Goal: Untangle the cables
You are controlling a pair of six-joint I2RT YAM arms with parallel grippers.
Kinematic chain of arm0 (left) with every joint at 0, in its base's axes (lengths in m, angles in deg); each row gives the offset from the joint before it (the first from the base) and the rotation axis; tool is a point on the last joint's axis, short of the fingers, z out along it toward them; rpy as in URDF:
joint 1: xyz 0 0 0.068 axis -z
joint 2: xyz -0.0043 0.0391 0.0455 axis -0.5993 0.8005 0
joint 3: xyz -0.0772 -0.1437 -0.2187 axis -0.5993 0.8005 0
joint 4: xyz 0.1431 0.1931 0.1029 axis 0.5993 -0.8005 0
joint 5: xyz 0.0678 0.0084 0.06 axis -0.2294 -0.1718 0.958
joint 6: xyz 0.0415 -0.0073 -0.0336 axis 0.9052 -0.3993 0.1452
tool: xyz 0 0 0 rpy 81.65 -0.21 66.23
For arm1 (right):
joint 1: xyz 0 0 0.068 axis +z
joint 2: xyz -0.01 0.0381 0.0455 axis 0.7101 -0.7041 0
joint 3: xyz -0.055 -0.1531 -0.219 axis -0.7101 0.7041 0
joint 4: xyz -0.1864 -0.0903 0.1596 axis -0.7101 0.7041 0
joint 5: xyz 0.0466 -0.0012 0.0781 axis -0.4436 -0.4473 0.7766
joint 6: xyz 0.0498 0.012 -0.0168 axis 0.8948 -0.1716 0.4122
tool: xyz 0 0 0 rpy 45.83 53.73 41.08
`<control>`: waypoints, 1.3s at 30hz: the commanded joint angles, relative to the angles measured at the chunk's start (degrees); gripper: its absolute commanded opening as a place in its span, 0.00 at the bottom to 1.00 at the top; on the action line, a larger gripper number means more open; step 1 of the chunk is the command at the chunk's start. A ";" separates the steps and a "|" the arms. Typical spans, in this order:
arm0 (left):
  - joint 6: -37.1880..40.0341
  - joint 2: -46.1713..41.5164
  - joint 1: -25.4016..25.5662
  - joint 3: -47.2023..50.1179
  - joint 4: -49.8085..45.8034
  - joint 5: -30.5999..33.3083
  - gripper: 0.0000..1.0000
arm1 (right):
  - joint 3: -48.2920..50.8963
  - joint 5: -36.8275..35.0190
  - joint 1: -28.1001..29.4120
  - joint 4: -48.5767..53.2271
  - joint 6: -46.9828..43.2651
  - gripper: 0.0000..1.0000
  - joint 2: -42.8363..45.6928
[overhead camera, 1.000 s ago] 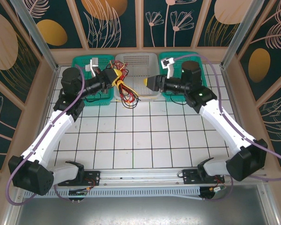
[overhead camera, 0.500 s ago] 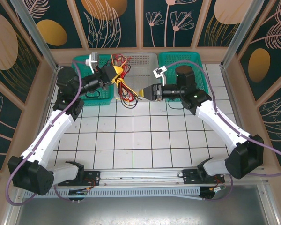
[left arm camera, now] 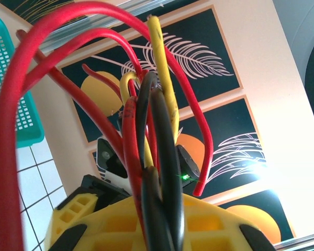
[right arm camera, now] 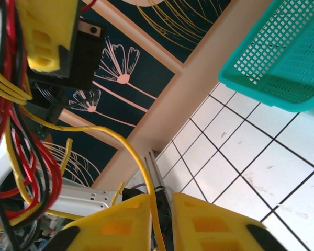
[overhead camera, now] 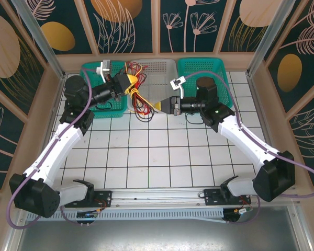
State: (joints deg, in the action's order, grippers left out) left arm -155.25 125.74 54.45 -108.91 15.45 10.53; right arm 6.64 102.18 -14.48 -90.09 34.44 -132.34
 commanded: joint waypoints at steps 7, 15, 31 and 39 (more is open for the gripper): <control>-12.59 0.55 -0.12 3.39 21.54 6.17 0.00 | 6.01 -4.35 4.99 -7.36 2.38 0.00 4.49; -16.45 0.56 0.36 5.34 30.69 21.27 0.00 | 18.87 -24.06 15.01 -27.46 10.50 0.00 6.34; -0.04 -3.48 0.65 15.61 22.36 42.84 0.00 | 6.29 -48.68 33.87 -27.88 7.59 0.00 -1.32; 7.52 -5.46 0.60 20.86 19.14 41.86 0.00 | -6.79 -56.13 33.65 -10.88 2.54 0.00 2.55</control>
State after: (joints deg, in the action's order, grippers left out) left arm -153.06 121.78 55.24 -89.45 34.99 51.40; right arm 5.96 51.83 19.16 -106.75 41.30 -133.20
